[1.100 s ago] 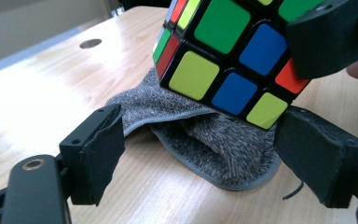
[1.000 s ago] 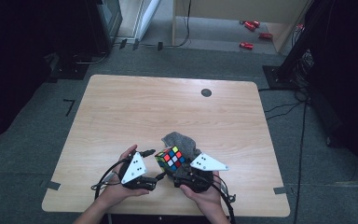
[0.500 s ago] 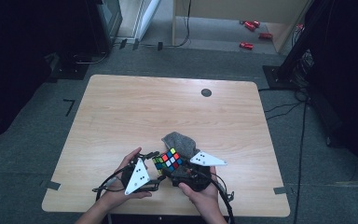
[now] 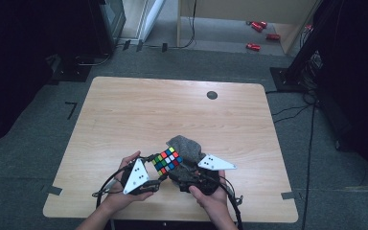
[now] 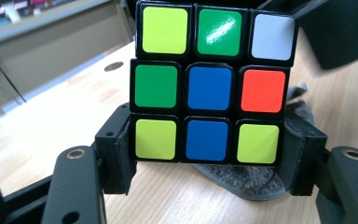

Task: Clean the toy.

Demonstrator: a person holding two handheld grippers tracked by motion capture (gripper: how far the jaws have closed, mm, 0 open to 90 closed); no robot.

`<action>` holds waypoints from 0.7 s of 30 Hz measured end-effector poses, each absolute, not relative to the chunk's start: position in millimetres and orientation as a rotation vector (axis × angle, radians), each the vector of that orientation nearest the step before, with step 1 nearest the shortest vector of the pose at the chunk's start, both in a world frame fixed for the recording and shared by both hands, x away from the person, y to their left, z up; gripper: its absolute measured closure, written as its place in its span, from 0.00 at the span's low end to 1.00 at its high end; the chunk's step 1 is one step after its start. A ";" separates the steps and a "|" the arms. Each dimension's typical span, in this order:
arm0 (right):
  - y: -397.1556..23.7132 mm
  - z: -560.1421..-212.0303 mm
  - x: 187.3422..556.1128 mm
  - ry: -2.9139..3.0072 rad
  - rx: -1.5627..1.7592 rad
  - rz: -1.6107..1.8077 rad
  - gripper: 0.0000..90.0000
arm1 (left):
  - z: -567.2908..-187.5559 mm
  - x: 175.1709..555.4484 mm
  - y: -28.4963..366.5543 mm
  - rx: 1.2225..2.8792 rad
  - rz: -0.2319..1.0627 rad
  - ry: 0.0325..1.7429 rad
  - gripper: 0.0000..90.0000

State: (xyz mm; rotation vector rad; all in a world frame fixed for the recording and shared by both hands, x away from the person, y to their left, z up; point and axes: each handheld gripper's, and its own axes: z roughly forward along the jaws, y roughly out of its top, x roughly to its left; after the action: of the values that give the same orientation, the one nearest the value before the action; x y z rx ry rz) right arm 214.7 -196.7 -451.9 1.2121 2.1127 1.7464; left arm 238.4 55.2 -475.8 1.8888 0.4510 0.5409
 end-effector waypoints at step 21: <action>-200.5 -497.3 233.3 2.104 1.005 1.214 0.46 | -472.0 269.4 88.3 1.748 0.334 0.626 0.38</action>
State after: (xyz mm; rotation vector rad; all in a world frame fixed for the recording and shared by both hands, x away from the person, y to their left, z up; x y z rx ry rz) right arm 233.3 -200.5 -497.3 1.0053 2.1036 1.2139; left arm 269.4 88.3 -472.0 1.7481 0.6255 0.3335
